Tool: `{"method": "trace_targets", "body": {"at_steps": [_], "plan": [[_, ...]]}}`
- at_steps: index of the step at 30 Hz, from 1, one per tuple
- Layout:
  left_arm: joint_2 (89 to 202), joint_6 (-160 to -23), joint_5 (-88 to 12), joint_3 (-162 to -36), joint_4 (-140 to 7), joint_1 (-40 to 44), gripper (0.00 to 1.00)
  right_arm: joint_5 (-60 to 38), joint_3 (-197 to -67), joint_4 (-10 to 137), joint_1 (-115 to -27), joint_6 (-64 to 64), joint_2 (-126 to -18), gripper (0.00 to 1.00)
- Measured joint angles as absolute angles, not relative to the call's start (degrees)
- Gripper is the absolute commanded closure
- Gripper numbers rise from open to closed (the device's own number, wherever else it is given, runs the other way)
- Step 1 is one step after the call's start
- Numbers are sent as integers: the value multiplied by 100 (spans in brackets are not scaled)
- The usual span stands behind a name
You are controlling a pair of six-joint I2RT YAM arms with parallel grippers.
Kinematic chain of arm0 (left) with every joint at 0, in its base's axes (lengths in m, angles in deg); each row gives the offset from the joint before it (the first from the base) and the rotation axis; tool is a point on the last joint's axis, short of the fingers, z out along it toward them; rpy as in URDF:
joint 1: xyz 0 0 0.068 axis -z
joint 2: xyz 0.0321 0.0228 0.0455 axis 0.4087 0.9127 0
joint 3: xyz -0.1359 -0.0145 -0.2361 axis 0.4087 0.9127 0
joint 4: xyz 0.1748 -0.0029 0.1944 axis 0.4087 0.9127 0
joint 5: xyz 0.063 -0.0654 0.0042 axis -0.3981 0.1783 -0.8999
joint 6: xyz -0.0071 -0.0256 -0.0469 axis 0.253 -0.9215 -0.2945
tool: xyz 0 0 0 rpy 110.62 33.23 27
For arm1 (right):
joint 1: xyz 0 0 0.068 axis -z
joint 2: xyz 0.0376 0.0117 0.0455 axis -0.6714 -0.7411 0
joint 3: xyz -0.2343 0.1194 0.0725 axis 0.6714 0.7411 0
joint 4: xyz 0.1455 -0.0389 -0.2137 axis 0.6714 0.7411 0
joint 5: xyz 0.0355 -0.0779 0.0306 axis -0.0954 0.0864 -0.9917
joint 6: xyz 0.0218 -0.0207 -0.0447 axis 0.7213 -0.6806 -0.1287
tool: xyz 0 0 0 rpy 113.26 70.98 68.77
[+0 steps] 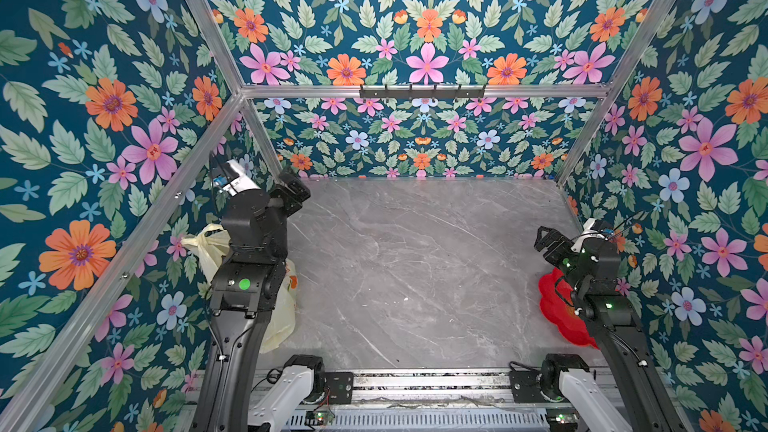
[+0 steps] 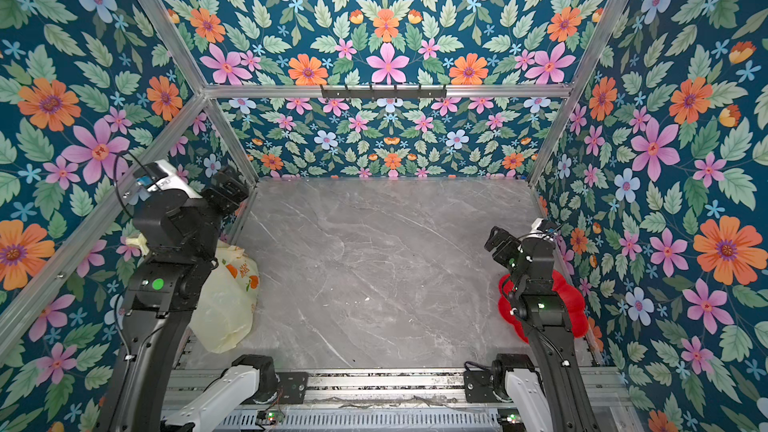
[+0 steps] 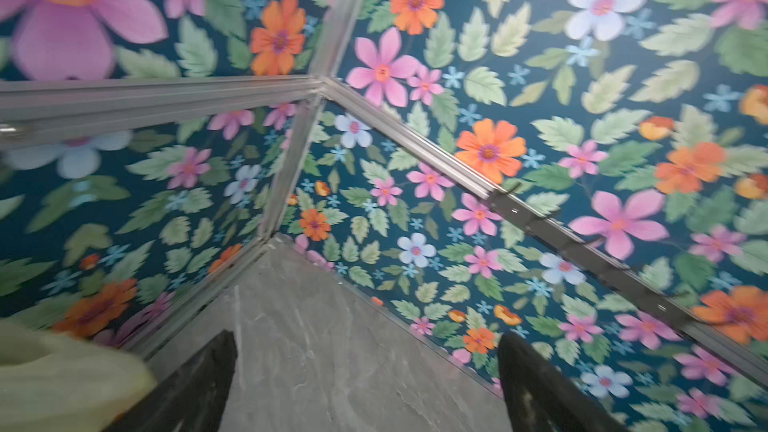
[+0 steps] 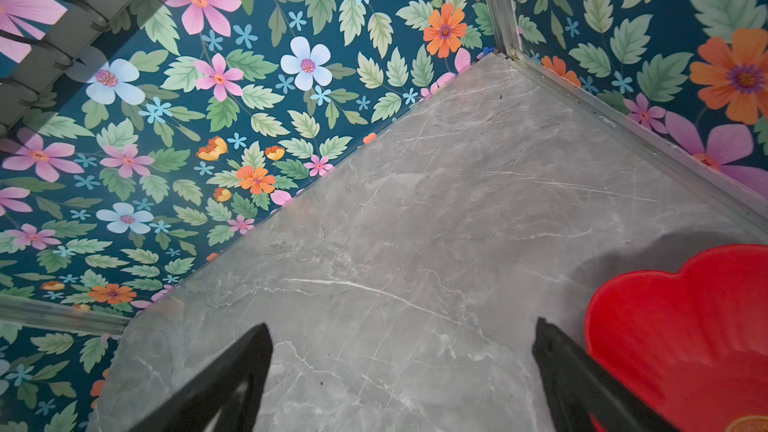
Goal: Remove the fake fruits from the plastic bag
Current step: 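Raise the left gripper and grasp the yellow plastic bag's handles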
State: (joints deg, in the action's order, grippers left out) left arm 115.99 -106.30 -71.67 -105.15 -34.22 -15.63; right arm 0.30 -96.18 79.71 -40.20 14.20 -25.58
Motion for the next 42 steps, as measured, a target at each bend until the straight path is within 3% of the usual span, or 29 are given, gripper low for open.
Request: {"method": "trace_targets", "body": {"at_steps": [8, 17, 22, 30, 32, 35, 37, 38, 42], "plan": [[11621, -11579, -8900, -10537, -1780, -1583, 0, -112, -9417, 7833, -4020, 1573, -2810, 1], [12289, -12152, -9431, -10408, -1280, -1850, 0, -383, -9415, 7724, -4020, 1649, -3055, 1], [12530, -12086, -9420, -10342, -1490, -2630, 0, -416, -9253, 7619, -4020, 1651, -2965, 1], [12965, -11795, -8483, -10089, -2191, -4057, 2, -506, -9244, 7593, -4020, 1649, -2976, 1], [13083, -11778, -8286, -10052, -2324, -4232, 9, -521, -9244, 7597, -4020, 1651, -2974, 1], [13177, -11734, -7987, -9984, -2554, -4328, 30, -521, -9244, 7624, -4020, 1651, -2943, 1], [13212, -11666, -7801, -9936, -2714, -4354, 68, -517, -9244, 7672, -4020, 1651, -2895, 2], [13225, -11623, -7661, -9897, -2834, -4363, 79, -490, -9244, 7718, -4020, 1651, -2875, 3], [13227, -11433, -6979, -9741, -3212, -4352, 96, -239, -9321, 8041, -4020, 1676, -2847, 3]]}}
